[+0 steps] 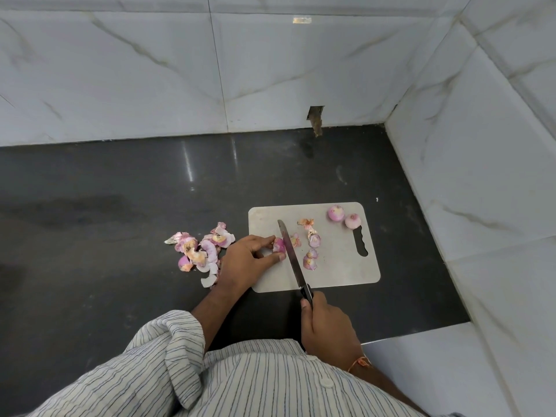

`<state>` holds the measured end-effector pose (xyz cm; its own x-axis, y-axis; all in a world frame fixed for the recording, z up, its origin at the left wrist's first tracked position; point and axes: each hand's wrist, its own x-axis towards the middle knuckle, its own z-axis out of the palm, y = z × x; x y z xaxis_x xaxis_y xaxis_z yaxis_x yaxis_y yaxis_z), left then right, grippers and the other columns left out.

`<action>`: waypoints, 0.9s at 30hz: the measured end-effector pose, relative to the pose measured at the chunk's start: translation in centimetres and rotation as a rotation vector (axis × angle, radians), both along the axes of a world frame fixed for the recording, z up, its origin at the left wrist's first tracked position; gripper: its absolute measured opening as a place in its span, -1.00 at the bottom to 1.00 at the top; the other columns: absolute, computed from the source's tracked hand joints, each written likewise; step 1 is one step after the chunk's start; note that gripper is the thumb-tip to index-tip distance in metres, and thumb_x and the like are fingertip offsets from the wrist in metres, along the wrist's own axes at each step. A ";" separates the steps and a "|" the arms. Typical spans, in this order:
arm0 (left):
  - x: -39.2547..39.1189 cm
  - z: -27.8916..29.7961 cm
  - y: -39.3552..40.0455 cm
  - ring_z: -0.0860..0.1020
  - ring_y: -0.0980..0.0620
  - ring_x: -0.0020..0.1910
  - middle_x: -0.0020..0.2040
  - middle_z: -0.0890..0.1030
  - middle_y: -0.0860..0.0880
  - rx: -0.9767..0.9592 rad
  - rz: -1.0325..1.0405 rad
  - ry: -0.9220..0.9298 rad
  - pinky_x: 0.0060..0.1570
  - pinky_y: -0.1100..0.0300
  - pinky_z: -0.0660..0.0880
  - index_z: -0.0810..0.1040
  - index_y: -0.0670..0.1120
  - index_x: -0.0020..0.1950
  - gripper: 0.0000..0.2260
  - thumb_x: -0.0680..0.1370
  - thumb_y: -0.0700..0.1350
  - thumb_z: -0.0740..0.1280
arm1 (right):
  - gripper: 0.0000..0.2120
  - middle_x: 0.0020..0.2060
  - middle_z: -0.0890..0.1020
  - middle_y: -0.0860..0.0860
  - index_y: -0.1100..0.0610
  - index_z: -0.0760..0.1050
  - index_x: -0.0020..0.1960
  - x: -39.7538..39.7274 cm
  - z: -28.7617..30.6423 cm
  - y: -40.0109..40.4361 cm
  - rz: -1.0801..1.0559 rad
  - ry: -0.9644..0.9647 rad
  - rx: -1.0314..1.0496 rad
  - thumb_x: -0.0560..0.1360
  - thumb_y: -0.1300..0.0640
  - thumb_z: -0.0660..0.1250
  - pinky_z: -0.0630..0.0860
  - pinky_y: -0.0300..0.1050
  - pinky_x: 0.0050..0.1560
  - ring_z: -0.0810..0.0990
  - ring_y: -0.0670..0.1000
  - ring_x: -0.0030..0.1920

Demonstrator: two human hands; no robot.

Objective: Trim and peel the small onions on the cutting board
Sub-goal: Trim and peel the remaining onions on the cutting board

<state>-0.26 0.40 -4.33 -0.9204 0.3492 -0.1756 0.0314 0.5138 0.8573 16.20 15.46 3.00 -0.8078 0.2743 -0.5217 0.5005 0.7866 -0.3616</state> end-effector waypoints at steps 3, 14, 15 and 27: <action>0.0 0.2 -0.1 0.62 0.26 0.02 0.13 0.69 0.23 -0.001 -0.015 -0.006 -0.01 0.26 0.58 0.69 0.08 0.37 -0.58 0.56 0.19 0.51 | -0.73 -0.17 0.55 -0.11 0.02 0.34 0.23 -0.1 0.2 -0.1 0.001 -0.002 -0.005 0.76 -0.12 -0.01 0.66 -0.02 -0.03 0.66 -0.03 -0.12; 0.2 0.3 0.2 0.64 0.22 0.00 0.10 0.71 0.24 0.021 0.027 -0.011 0.02 0.19 0.62 0.73 0.08 0.32 -0.63 0.56 0.18 0.53 | -0.77 -0.13 0.59 -0.07 -0.01 0.30 0.14 -0.7 0.7 -0.5 0.020 -0.016 0.007 0.76 -0.13 -0.01 0.64 -0.04 -0.03 0.64 -0.04 -0.11; 0.2 0.3 0.2 0.64 0.22 0.00 0.09 0.71 0.24 0.018 0.023 -0.005 0.01 0.19 0.62 0.73 0.08 0.32 -0.62 0.56 0.18 0.53 | -0.78 -0.14 0.58 -0.07 0.00 0.30 0.14 -1.1 0.7 -0.5 0.023 -0.003 0.005 0.76 -0.12 -0.01 0.63 -0.04 -0.05 0.63 -0.04 -0.12; 0.5 -0.1 -0.1 0.64 0.24 0.00 0.12 0.71 0.19 -0.001 0.013 0.057 0.03 0.17 0.66 0.71 0.05 0.35 -0.61 0.58 0.18 0.50 | -0.81 -0.23 0.47 -0.13 -0.02 0.24 0.10 -1.5 0.8 -0.1 0.084 -0.024 0.006 0.77 -0.11 0.00 0.46 -0.17 -0.17 0.54 -0.09 -0.22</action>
